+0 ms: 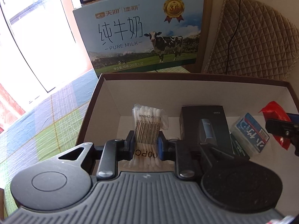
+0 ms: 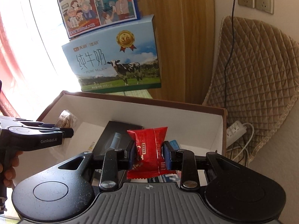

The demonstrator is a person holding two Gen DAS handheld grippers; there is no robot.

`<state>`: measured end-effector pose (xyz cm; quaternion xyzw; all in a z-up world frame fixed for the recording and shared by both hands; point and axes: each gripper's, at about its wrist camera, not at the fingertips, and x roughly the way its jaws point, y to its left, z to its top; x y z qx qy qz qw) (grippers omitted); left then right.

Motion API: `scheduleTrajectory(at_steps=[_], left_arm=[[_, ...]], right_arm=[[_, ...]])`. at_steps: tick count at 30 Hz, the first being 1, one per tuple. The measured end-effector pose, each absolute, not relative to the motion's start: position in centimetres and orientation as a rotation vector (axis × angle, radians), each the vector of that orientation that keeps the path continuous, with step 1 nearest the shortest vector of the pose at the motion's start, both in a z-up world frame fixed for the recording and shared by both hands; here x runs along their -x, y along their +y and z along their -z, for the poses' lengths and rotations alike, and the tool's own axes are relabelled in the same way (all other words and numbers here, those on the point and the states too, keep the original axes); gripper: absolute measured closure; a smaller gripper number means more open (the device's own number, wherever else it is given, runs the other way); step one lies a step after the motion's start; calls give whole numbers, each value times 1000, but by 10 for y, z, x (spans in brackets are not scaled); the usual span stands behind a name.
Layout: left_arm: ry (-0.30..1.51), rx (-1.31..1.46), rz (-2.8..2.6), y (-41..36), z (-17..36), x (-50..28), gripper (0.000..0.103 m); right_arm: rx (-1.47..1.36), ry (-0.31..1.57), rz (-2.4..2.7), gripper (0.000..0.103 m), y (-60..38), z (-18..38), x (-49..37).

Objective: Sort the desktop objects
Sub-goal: 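Open the left tool to drop the swab bag while the right tool releases the red packet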

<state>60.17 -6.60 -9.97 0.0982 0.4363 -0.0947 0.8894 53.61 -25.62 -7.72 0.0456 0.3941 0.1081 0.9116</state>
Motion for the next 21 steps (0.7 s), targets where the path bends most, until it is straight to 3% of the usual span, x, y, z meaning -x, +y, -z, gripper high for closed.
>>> scheduleTrajectory(at_steps=[7,9,11,21], left_arm=[[925,-212,200,-67,112,-610,79],[924,-221,202,-67,113,-610,65],[923,-224,207,-67,113,-608,60],[917,-208,217,-61,106,-601,59]], right_arm=[[-104,828,-217,75,-258,84,-543],[-105,832,-216,75,-258,86,-544],[-109,839,-217,75,-257,88,-545],[-125,860,-229,74,-250,96,-548]])
